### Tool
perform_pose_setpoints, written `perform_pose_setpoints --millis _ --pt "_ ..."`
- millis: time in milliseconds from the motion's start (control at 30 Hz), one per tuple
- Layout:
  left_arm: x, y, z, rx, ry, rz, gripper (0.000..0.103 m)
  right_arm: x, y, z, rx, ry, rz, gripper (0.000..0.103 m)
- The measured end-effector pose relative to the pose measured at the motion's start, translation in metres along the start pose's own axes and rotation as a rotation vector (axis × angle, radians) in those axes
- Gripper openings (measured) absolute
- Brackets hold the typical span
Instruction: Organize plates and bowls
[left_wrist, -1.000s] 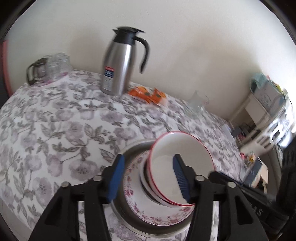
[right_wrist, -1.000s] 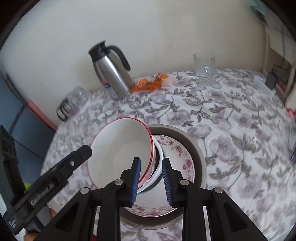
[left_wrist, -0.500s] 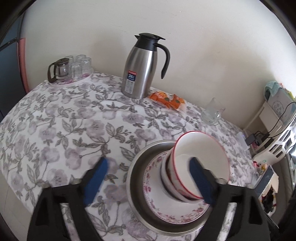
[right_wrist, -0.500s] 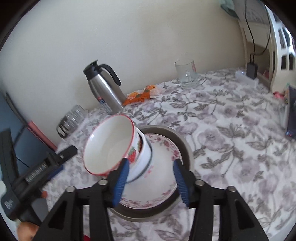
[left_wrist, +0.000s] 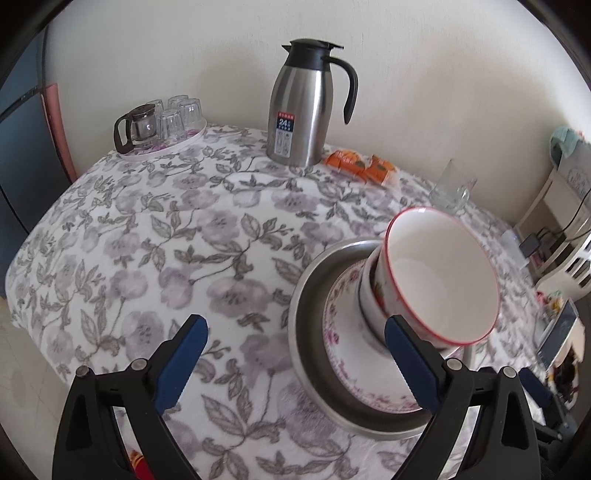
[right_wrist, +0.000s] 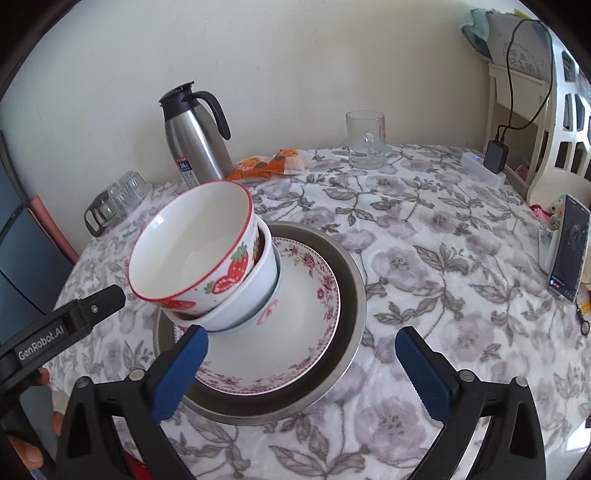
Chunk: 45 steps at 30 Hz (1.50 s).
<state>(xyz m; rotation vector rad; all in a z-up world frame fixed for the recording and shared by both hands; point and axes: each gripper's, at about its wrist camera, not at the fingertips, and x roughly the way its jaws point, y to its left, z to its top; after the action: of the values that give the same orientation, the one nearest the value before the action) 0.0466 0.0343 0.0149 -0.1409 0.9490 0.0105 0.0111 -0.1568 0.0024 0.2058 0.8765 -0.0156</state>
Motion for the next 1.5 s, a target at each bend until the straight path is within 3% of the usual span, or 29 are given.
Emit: perform_pose_setpoints --millis 267,500,700,933,1500 --pt "0.005 -0.005 -0.015 0.028 0.07 0.023 0.097 0.002 -0.005 -0.006 0.002 0.021 -0.043 0.103" --pt "0.008 -0.008 -0.027 0.059 0.127 0.158 0.097 -0.001 -0.014 -0.012 0.033 0.027 -0.056 0.103" --pt "0.012 -0.012 -0.04 0.1 0.196 0.143 0.097 -0.003 -0.016 -0.016 0.029 0.032 -0.074 0.103" --pt "0.01 -0.022 -0.046 0.158 0.198 0.164 0.097 -0.003 -0.021 -0.019 0.04 0.039 -0.078 0.103" --pt "0.016 -0.016 -0.043 0.126 0.224 0.166 0.097 0.004 -0.025 -0.022 0.038 0.075 -0.09 0.103"
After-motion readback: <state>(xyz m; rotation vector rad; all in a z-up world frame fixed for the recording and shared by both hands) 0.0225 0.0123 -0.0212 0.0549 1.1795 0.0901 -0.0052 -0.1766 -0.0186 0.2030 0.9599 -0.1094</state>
